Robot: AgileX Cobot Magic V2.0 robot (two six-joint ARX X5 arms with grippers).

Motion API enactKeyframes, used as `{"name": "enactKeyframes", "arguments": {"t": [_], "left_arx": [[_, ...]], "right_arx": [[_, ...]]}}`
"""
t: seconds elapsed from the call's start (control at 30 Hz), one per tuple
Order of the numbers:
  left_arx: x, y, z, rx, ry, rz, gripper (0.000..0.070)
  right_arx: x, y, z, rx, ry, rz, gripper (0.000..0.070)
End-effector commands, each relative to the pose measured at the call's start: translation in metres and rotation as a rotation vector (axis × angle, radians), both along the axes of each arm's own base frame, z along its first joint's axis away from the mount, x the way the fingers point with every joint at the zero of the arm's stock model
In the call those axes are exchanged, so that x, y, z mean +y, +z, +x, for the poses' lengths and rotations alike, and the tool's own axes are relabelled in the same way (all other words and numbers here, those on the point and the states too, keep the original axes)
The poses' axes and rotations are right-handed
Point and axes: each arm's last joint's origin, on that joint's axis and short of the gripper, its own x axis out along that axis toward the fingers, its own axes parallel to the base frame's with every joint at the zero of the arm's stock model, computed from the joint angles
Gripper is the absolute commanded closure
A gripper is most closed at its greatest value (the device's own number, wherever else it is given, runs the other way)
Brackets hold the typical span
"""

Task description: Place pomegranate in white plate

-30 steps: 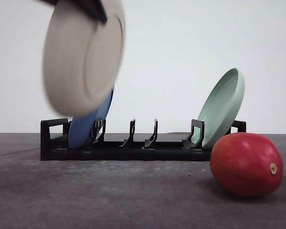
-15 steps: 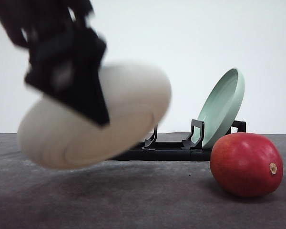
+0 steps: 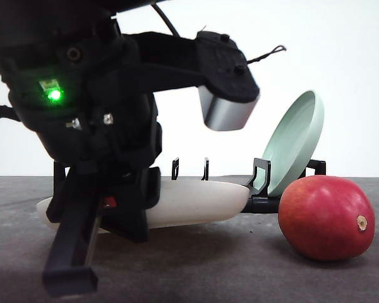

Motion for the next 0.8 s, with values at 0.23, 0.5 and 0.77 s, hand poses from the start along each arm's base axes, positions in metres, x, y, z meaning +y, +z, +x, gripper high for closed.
{"name": "enactKeyframes", "arguments": {"t": [0.23, 0.5, 0.77], "left_arx": [[-0.012, -0.002, -0.018, 0.023, -0.086, -0.024, 0.0581], [-0.011, -0.002, -0.018, 0.025, -0.085, -0.017, 0.0510], [-0.017, 0.007, -0.017, 0.065, -0.044, -0.091, 0.0386]], "right_arx": [[0.000, 0.006, -0.001, -0.028, 0.005, -0.003, 0.0350], [0.000, 0.006, -0.001, -0.028, 0.005, -0.003, 0.0351], [0.000, 0.006, -0.001, -0.029, 0.004, -0.003, 0.0350]]}}
